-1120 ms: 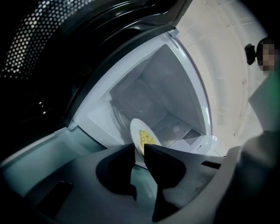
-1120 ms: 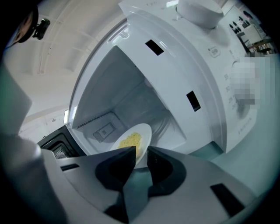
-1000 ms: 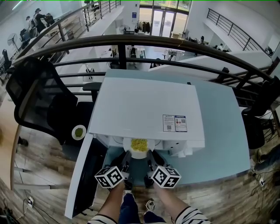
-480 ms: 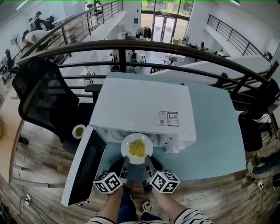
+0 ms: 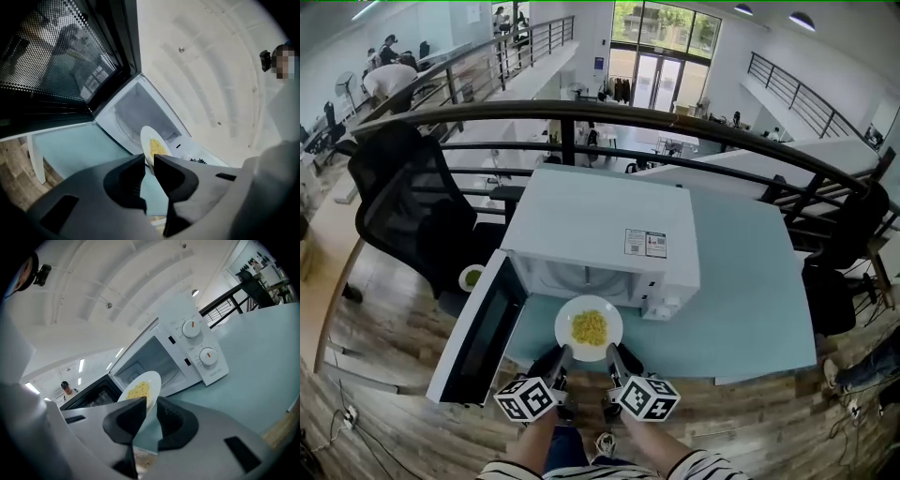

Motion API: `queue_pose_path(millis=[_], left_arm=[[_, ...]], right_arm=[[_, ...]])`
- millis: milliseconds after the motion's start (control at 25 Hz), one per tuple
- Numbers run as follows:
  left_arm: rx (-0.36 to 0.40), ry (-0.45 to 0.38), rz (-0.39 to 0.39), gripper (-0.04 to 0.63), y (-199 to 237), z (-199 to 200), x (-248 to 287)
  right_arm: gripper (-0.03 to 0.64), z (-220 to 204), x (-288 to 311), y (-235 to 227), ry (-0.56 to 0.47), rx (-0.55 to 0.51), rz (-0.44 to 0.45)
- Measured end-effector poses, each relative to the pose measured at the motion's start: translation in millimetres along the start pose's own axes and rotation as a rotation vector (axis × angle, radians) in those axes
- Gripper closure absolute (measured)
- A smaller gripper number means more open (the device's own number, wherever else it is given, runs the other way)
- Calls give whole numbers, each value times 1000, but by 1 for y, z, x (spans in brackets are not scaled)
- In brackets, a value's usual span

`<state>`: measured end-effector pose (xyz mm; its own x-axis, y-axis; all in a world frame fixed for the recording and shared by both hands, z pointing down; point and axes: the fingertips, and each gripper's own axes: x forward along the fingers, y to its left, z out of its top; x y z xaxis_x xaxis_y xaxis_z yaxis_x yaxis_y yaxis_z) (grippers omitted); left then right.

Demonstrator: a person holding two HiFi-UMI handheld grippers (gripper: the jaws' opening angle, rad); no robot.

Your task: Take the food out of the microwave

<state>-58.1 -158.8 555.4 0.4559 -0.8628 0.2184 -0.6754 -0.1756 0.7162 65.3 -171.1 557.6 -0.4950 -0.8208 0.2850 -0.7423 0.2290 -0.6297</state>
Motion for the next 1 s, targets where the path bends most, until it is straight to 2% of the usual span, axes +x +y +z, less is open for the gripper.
queue_pose_path(millis=[640, 1000], left_arm=[[16, -40, 4, 525, -46, -39, -87], [18, -48, 4, 531, -61, -58, -111]], right_arm=[[537, -23, -88, 29, 15, -34, 68], [538, -35, -120, 28, 30, -28, 74]])
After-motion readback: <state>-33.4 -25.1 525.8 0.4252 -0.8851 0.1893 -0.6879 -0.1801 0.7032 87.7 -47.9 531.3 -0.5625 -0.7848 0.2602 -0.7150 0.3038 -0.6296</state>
